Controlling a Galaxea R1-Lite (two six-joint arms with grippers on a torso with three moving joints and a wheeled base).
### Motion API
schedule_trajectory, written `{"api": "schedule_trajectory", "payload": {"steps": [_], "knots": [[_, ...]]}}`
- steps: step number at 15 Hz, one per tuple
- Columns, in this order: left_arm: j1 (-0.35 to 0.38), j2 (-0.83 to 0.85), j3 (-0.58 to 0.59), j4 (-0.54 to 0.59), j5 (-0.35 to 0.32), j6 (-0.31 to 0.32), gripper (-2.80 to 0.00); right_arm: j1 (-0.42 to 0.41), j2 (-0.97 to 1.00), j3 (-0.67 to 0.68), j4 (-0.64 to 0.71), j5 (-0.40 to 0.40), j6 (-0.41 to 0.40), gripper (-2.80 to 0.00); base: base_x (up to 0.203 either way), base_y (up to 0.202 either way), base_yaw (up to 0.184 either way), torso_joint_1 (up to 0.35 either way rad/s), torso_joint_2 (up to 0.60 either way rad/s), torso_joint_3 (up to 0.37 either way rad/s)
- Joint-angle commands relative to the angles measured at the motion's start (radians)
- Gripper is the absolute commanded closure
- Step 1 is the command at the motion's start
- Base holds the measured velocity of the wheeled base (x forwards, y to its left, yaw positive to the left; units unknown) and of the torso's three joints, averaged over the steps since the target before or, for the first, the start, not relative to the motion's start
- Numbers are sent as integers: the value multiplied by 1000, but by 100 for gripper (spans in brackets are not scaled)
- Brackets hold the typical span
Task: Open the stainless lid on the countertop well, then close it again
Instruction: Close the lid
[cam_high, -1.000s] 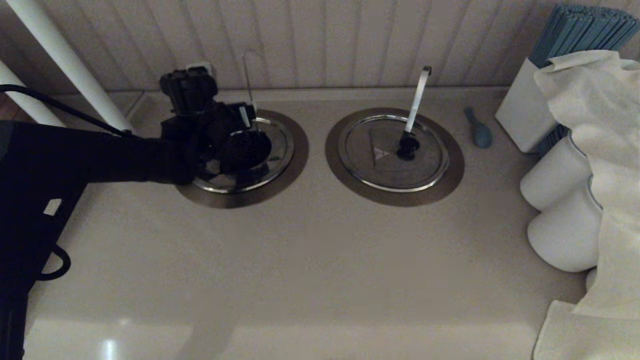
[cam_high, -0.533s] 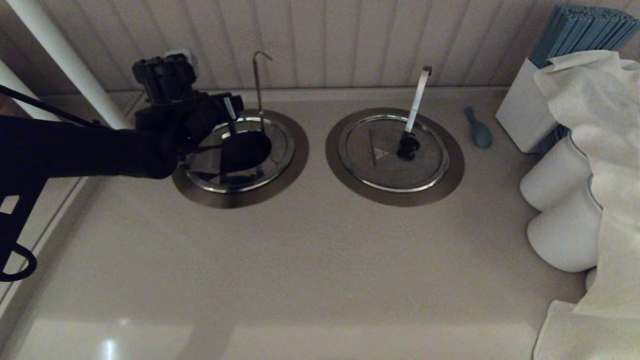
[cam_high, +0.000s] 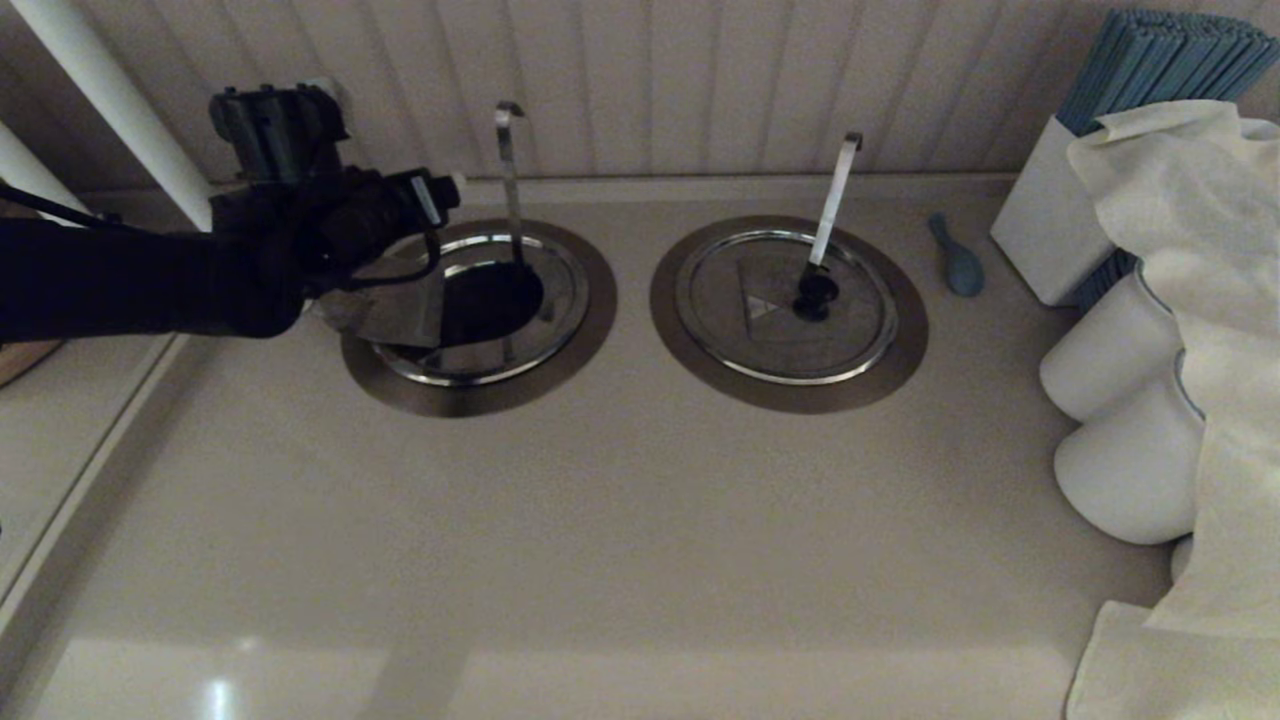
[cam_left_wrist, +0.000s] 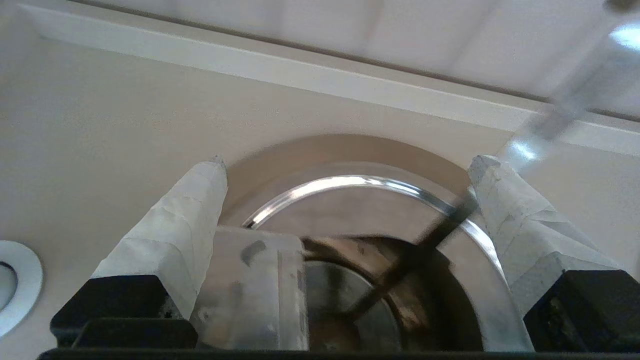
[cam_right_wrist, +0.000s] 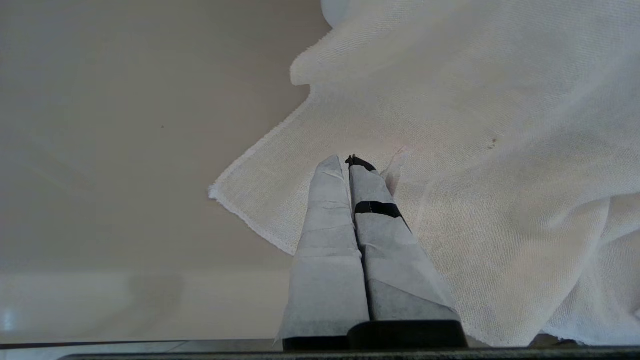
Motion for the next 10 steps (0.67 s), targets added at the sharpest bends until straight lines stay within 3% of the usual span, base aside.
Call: {"api": "schedule_trajectory", "payload": {"steps": [1,7,10], "knots": [[12,-32,6,11,-8,-7,-280,1,0,0,0,0,-1,0,0,0,0,0,0,0],[63,-50,2,117,-8,-7,-280,1,0,0,0,0,-1,0,0,0,0,0,0,0],[70,-64,-55,291,-8,-46,-280,0,0,0,0,0,-1,0,0,0,0,0,0,0]]}}
